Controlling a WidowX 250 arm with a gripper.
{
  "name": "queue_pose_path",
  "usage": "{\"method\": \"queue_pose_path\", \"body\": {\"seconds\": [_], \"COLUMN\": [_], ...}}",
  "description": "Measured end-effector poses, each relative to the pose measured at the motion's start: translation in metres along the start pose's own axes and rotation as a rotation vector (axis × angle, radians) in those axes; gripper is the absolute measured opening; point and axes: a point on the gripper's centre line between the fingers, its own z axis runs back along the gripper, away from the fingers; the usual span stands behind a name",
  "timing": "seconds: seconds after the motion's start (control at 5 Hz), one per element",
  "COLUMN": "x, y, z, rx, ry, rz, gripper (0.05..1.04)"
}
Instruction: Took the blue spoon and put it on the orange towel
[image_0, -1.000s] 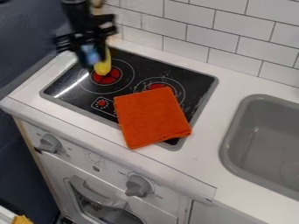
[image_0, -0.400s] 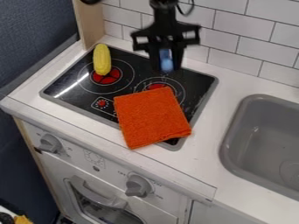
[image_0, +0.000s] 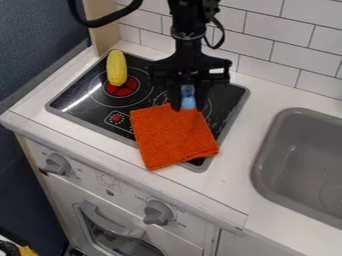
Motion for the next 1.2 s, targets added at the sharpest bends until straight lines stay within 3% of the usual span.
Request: {"method": "queue_pose_path", "body": {"seconds": [0.4,0.6,0.8,1.0,1.2], "x": [-0.013,-0.021,-0.021,-0.021,-0.02], "y": [0.01,0.006,0.005,0.01,0.012], "z": [-0.033,-0.042,-0.043,-0.043,-0.038], "rx": [0.045,0.03,0.018,0.028,-0.003], "ry": [0.014,-0.015,-0.016,-0.002,0.003], "rz": [-0.003,-0.04,-0.05,-0.026,-0.023], "gripper": [0.426,0.426,0.496,0.808,1.009]}}
